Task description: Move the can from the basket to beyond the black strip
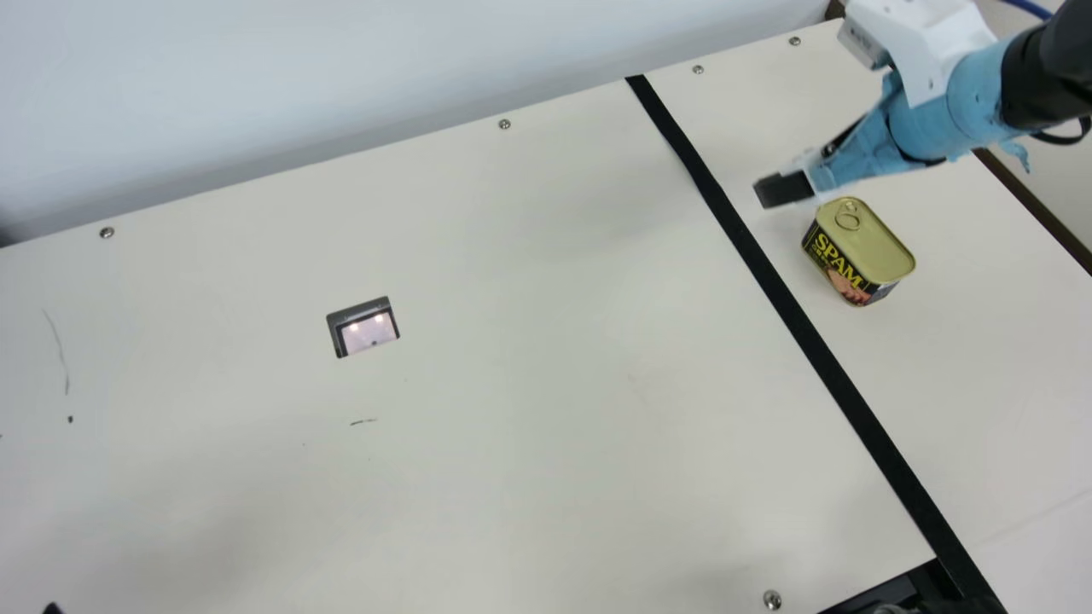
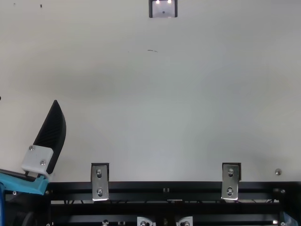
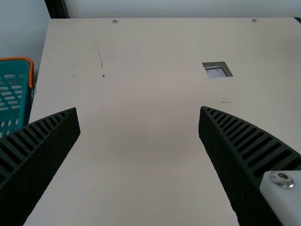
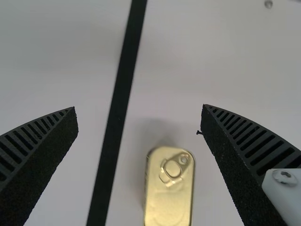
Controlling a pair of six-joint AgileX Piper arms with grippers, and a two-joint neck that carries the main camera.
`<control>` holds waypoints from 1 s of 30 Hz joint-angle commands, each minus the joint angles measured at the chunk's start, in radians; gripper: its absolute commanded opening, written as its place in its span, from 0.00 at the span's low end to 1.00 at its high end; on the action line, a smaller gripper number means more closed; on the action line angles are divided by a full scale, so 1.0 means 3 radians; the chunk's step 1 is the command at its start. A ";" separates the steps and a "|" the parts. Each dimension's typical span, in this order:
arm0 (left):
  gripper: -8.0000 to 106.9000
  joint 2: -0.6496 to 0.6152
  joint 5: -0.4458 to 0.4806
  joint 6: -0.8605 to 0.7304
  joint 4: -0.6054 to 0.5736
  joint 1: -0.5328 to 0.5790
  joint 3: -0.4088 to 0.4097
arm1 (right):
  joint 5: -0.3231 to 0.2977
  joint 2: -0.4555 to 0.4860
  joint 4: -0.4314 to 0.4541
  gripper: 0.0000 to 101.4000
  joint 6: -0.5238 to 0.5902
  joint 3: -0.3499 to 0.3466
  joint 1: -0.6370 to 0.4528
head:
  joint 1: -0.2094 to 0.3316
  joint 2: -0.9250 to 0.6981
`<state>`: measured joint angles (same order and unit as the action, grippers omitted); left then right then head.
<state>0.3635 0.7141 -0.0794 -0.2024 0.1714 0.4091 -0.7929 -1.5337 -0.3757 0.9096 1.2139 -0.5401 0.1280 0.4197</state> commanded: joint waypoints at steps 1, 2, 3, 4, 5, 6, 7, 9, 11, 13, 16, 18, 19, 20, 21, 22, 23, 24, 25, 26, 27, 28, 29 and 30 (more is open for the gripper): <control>0.85 0.0000 0.0000 0.0000 0.0000 0.0000 0.0000 | -0.0040 0.0030 -0.0111 1.00 -0.0031 0.0067 0.0069 | 0.0101 0.0032; 0.85 0.0000 0.0000 0.0000 0.0000 0.0000 0.0000 | -0.0055 0.0045 -0.0149 1.00 -0.0044 0.0095 0.0102 | 0.0101 0.0032; 0.85 0.0000 0.0000 0.0000 0.0000 0.0000 0.0000 | -0.0066 0.0057 -0.0187 1.00 -0.0058 0.0120 0.0140 | 0.0101 0.0032; 0.85 0.0000 0.0000 0.0000 0.0000 0.0000 0.0000 | -0.0073 0.0068 -0.0217 1.00 -0.0074 0.0140 0.0179 | 0.0101 0.0032; 0.85 0.0000 0.0000 0.0000 0.0000 0.0000 0.0000 | -0.0073 0.0079 -0.0245 1.00 -0.0090 0.0157 0.0221 | 0.0101 0.0032; 0.85 0.0000 0.0000 0.0000 0.0000 0.0000 0.0000 | -0.0066 0.0089 -0.0272 1.00 -0.0107 0.0172 0.0262 | 0.0101 0.0032; 0.85 0.0000 0.0000 0.0000 0.0000 0.0000 0.0000 | -0.0057 0.0098 -0.0293 1.00 -0.0126 0.0186 0.0302 | 0.0101 0.0032; 0.85 0.0000 0.0000 0.0000 0.0000 0.0000 0.0000 | -0.0032 0.0113 -0.0321 1.00 -0.0172 0.0212 0.0385 | 0.0102 0.0011; 0.85 0.0000 0.0000 0.0000 0.0000 0.0000 0.0000 | -0.0006 0.0128 -0.0337 1.00 -0.0221 0.0235 0.0481 | 0.0109 -0.0046; 0.85 0.0000 0.0000 0.0000 0.0000 0.0000 0.0000 | 0.0024 0.0136 -0.0339 1.00 -0.0268 0.0255 0.0586 | 0.0118 -0.0134; 0.85 0.0000 0.0000 0.0000 0.0000 0.0000 0.0000 | 0.0084 0.0143 -0.0353 1.00 -0.0337 0.0277 0.0739 | 0.0133 -0.0292; 0.85 0.0000 0.0000 0.0000 0.0000 0.0000 0.0000 | 0.0127 0.0141 -0.0374 1.00 -0.0376 0.0284 0.0833 | 0.0144 -0.0411; 0.85 0.0000 0.0000 0.0000 0.0000 0.0000 0.0000 | 0.0150 0.0138 -0.0382 1.00 -0.0397 0.0288 0.0880 | 0.0151 -0.0472; 0.85 0.0000 0.0000 0.0000 0.0000 0.0000 0.0000 | 0.0173 0.0137 -0.0393 1.00 -0.0415 0.0287 0.0926 | 0.0158 -0.0531; 0.85 0.0000 0.0000 0.0000 0.0000 0.0000 0.0000 | 0.0192 0.0135 -0.0408 1.00 -0.0433 0.0289 0.0970 | 0.0164 -0.0587; 0.85 0.0000 0.0000 0.0000 0.0000 0.0000 0.0000 | 0.0211 0.0133 -0.0423 1.00 -0.0454 0.0290 0.1017 | 0.0170 -0.0648; 0.85 0.0000 0.0000 0.0000 0.0000 0.0000 0.0000 | 0.0228 0.0132 -0.0438 1.00 -0.0470 0.0291 0.1059 | 0.0175 -0.0707; 0.85 0.0000 0.0000 0.0000 0.0000 0.0000 0.0000 | 0.0247 0.0129 -0.0454 1.00 -0.0483 0.0291 0.1102 | 0.0179 -0.0766; 0.85 0.0000 0.0000 0.0000 0.0000 0.0000 0.0000 | 0.0266 0.0127 -0.0471 1.00 -0.0498 0.0290 0.1145 | 0.0183 -0.0831; 0.85 0.0000 0.0000 0.0000 0.0000 0.0000 0.0000 | 0.0284 0.0125 -0.0484 1.00 -0.0510 0.0289 0.1186 | 0.0186 -0.0896; 0.85 0.0000 0.0000 0.0000 0.0000 0.0000 0.0000 | 0.0302 0.0122 -0.0494 1.00 -0.0525 0.0289 0.1228 | 0.0189 -0.0966; 0.85 0.0000 0.0000 0.0000 0.0000 0.0000 0.0000 | 0.0320 0.0119 -0.0505 1.00 -0.0539 0.0289 0.1267 | 0.0190 -0.1032; 0.85 0.0000 0.0000 0.0000 0.0000 0.0000 0.0000 | 0.0336 0.0118 -0.0515 1.00 -0.0553 0.0288 0.1307 | 0.0190 -0.1100; 0.85 0.0000 0.0000 0.0000 0.0000 0.0000 0.0000 | 0.0352 0.0116 -0.0522 1.00 -0.0565 0.0287 0.1343 | 0.0189 -0.1163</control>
<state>0.3635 0.7141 -0.0794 -0.2024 0.1714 0.4091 -0.6924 -1.4989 -0.5311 0.7445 1.3006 -0.1504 0.1587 0.0921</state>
